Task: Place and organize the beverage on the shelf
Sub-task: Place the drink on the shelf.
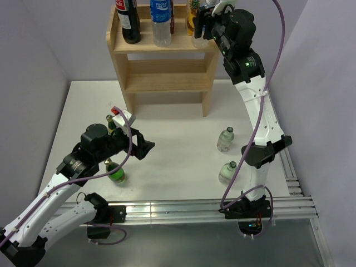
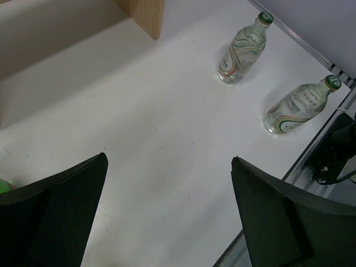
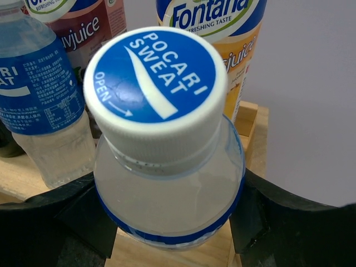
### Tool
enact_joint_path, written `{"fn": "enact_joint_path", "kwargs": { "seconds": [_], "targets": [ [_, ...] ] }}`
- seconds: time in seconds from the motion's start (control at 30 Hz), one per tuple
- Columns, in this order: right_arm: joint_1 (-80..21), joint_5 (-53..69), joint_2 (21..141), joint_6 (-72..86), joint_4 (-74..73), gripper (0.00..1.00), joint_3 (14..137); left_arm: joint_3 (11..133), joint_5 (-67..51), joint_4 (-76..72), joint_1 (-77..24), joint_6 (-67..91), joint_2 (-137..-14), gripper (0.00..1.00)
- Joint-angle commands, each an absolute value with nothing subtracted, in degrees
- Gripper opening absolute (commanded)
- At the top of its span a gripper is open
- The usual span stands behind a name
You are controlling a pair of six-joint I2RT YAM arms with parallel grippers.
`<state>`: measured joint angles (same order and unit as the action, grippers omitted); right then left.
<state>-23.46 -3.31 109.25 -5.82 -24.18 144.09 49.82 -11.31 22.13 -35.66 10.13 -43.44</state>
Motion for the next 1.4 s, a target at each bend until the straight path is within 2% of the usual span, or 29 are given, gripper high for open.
{"fn": "enact_joint_path", "kwargs": {
  "seconds": [0.0, 0.3, 0.6, 0.8, 1.37],
  "targets": [
    [-22.9, -2.5, 110.9, -6.1, -21.8, 0.72, 145.0, 50.0, -13.2, 20.0, -35.2, 9.6, -43.4, 1.0],
    [-22.7, -2.3, 112.1, -5.5, -21.2, 0.78, 144.7, 50.0, -13.6, 20.2, -35.2, 9.3, -43.5, 0.99],
    [-22.0, -1.2, 111.5, -3.2, -19.1, 0.64, 141.3, 49.9, -13.7, 20.4, -35.2, 9.3, -43.1, 0.99],
    [-21.6, -1.4, 110.6, -1.3, -16.7, 0.6, 137.4, 49.8, -13.7, 20.3, -35.0, 9.1, -42.7, 0.99],
    [-22.8, -1.6, 114.0, 1.3, -16.4, 0.56, 137.9, 49.8, -13.2, 20.3, -34.8, 9.1, -42.2, 1.0]
  ]
}}
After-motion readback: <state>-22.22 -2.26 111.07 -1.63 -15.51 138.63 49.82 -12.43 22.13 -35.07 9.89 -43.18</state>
